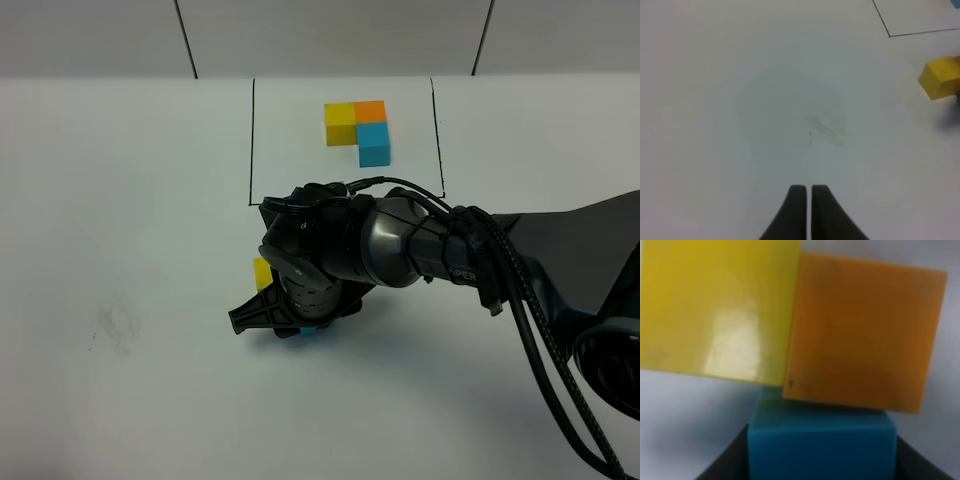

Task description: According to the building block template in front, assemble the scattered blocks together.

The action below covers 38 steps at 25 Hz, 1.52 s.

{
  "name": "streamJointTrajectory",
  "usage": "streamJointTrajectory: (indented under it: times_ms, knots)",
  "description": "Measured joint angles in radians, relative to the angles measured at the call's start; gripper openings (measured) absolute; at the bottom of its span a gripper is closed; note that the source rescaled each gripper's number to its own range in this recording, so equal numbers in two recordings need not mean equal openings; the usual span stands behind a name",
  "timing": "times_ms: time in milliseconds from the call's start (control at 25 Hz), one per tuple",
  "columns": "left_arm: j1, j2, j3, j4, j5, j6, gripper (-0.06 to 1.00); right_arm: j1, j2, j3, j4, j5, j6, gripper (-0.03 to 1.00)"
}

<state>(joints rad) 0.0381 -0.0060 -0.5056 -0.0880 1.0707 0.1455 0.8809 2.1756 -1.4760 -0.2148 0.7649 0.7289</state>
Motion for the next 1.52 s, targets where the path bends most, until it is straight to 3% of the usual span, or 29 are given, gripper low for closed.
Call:
streamJointTrajectory:
  times_ms: [1520]
  knots:
    - [0.000,0.000,0.000,0.000,0.000,-0.004,0.00,0.000,0.000,0.000,-0.076,0.000,-0.026,0.49]
